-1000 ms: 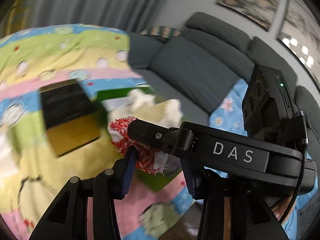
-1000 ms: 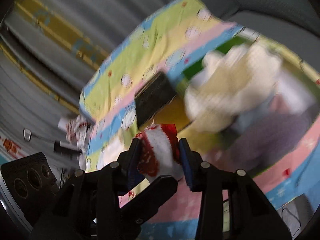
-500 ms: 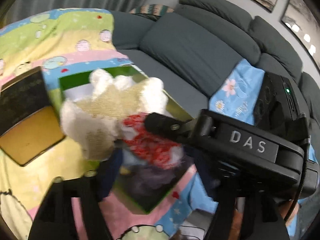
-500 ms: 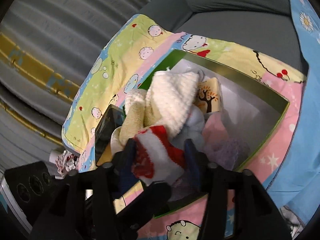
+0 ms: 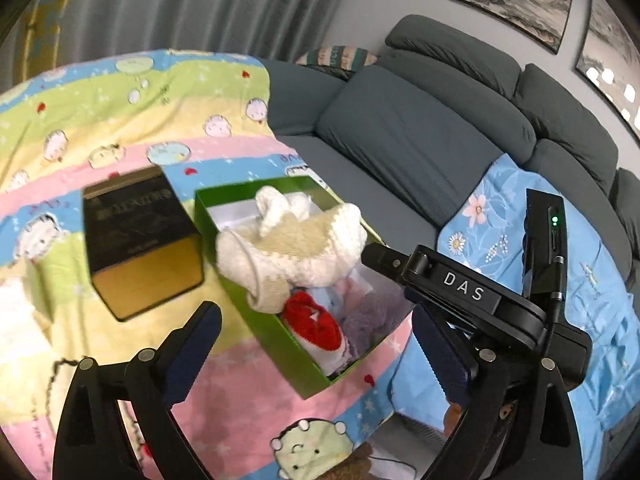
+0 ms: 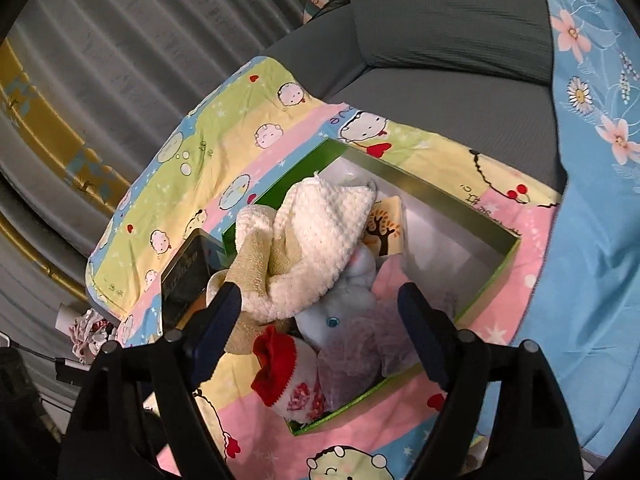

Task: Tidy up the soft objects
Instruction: 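Withdraw the open right gripper from the box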

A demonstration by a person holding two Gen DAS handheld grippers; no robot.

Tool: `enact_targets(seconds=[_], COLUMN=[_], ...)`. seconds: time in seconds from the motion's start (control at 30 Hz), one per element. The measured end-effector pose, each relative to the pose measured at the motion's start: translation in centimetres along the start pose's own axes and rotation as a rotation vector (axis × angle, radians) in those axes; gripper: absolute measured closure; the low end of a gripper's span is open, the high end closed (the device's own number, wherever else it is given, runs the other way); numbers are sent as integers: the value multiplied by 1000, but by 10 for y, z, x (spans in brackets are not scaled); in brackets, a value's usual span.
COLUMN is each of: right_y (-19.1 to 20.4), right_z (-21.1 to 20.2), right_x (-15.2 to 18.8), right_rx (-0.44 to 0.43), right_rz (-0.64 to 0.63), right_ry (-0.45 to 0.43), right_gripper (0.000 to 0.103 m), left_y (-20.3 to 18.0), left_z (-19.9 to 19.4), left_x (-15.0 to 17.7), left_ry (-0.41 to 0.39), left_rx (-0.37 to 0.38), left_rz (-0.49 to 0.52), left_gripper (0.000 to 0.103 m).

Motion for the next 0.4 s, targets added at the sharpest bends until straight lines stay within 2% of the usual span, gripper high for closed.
enact_targets(seconds=[0.13, 0.27, 0.4], right_y=[7, 17, 23], right_z=[-13, -29, -43], right_x=[1, 3, 4], right_rx=[16, 42, 80], right_rz=[-20, -61, -92], right_ry=[-21, -68, -112], right_gripper=[22, 14, 12], left_y=[3, 2, 3], left_z=[-14, -25, -31], left_x=[-3, -4, -3], left_ry=[-25, -45, -51], left_rx=[-18, -22, -37], left_rz=[-2, 12, 25], left_gripper=[7, 7, 7])
Point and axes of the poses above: each gripper's, at about its wrist camera, not at the fingertips, and z roughly the way its jaws point, y to its left, x to its underside, the point moved 6 cm from there along z, roughly the way its jaws point, and after that the axes turned 7 degrees about -x, right-handed, at the moved point
